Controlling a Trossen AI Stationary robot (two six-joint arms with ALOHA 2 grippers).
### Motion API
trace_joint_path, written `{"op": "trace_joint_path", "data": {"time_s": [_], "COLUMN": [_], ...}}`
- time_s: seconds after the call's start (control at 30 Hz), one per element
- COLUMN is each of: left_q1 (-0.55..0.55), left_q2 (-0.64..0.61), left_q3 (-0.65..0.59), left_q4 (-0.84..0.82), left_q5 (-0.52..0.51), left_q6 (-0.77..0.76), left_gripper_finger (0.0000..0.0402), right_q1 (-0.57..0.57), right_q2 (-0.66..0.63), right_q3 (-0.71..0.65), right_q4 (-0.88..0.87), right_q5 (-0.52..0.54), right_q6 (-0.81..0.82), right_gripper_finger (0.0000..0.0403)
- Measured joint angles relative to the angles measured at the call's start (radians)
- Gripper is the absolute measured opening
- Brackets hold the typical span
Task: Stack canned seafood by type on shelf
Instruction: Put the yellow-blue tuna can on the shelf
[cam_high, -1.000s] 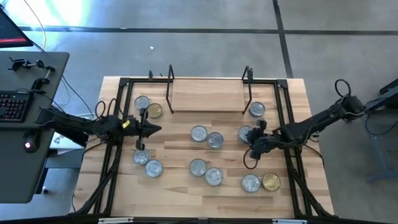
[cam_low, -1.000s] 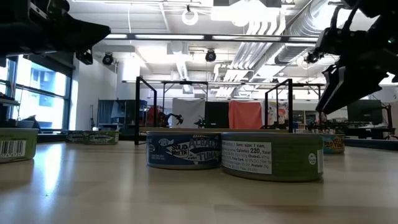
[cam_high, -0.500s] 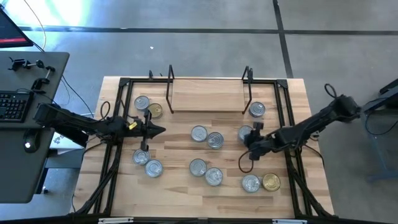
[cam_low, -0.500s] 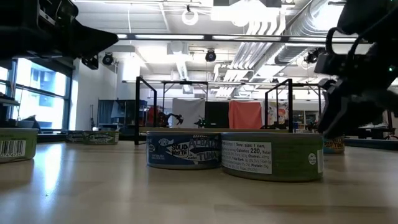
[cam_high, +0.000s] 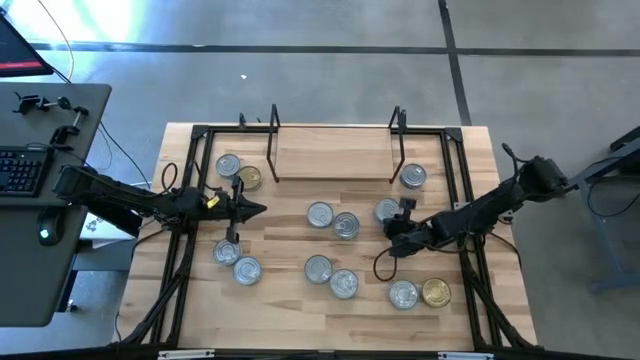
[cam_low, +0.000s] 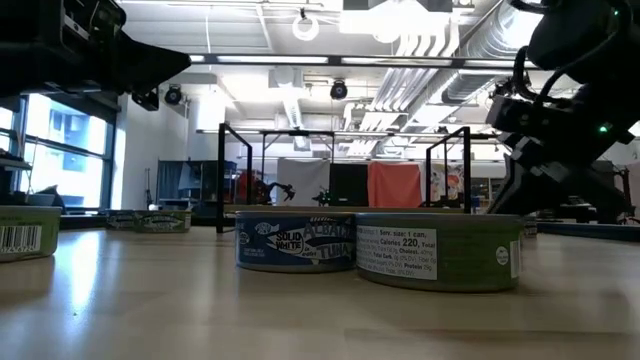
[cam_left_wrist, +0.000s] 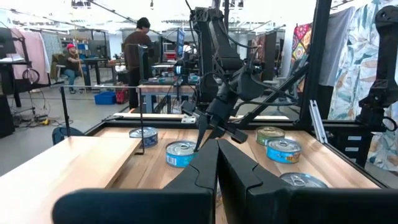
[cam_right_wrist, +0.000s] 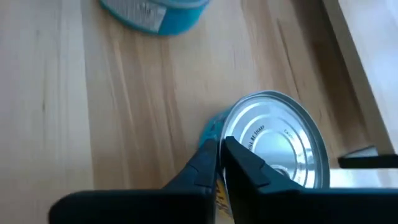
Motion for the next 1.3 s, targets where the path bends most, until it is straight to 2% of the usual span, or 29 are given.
{"op": "trace_joint_path", "data": {"time_s": [0.2,0.4,0.67,0.93,1.3], "left_q1": [0.0,0.001,0.001,0.001,0.001], "left_q2": [0.0,0.0,0.0,0.0,0.0], "left_q3": [0.0,0.0,0.0,0.0,0.0], "left_q4": [0.031,0.03,0.03,0.03,0.029], "left_q5": [0.0,0.0,0.0,0.0,0.0], "left_q6": [0.001,0.01,0.009,0.009,0.009], "left_gripper_finger": [0.0001,0.0001,0.0001,0.0001,0.0001], "right_q1": [0.013,0.01,0.006,0.006,0.005], "right_q2": [-0.054,-0.058,-0.058,-0.059,-0.06], "right_q3": [0.023,0.074,0.108,0.113,0.113], "right_q4": [0.063,0.074,0.093,0.132,0.239], "right_q5": [-0.054,-0.019,0.078,0.056,0.108], "right_q6": [-0.021,-0.071,-0.101,-0.11,-0.2], "right_gripper_finger": [0.0002,0.0,0.0,0.0,0.0]}}
